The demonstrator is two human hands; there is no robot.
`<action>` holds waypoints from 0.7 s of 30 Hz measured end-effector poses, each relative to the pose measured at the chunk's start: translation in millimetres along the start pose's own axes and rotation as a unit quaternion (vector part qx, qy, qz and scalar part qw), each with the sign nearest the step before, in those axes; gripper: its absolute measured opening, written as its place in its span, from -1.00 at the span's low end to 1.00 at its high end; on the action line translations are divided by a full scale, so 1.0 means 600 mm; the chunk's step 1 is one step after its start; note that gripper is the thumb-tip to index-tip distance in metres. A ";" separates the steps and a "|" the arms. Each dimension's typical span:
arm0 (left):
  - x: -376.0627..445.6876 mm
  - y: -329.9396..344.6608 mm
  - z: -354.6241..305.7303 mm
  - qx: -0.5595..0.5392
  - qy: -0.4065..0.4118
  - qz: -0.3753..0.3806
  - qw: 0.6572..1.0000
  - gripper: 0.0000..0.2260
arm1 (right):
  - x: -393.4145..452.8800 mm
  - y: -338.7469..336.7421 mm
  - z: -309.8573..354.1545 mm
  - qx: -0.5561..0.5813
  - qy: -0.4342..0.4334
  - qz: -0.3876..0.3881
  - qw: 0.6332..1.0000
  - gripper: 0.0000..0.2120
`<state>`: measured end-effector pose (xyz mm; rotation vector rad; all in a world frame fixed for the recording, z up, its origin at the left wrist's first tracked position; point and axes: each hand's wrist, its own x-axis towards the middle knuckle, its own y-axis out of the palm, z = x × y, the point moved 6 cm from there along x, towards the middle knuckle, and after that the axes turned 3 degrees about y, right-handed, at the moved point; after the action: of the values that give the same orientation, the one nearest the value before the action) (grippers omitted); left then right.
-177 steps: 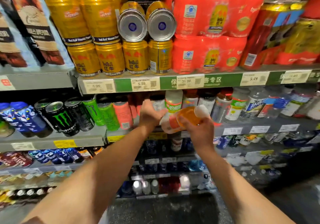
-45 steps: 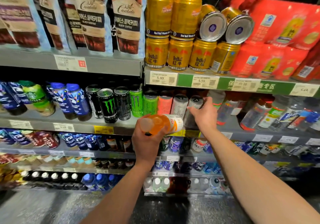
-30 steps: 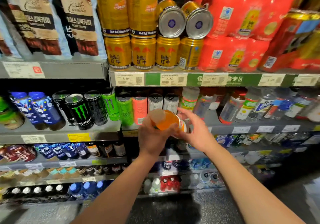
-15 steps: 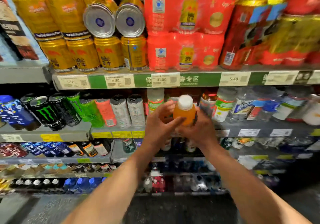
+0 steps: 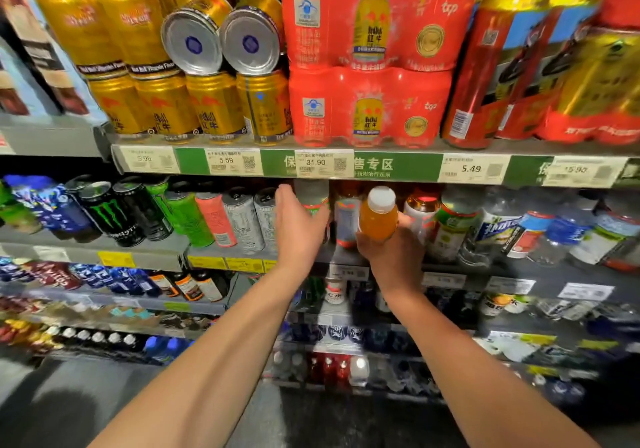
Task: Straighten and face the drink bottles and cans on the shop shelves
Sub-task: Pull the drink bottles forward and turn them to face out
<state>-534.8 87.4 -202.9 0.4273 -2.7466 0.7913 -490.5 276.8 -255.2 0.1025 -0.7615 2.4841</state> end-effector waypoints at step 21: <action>-0.011 -0.013 0.032 0.015 0.085 0.083 0.993 -0.54 | -0.045 0.008 0.010 -0.071 0.084 -0.043 0.993 -0.69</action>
<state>-529.2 71.9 -216.7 0.1318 -2.6377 0.8667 -470.5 257.5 -258.8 -0.1220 -0.8395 2.3148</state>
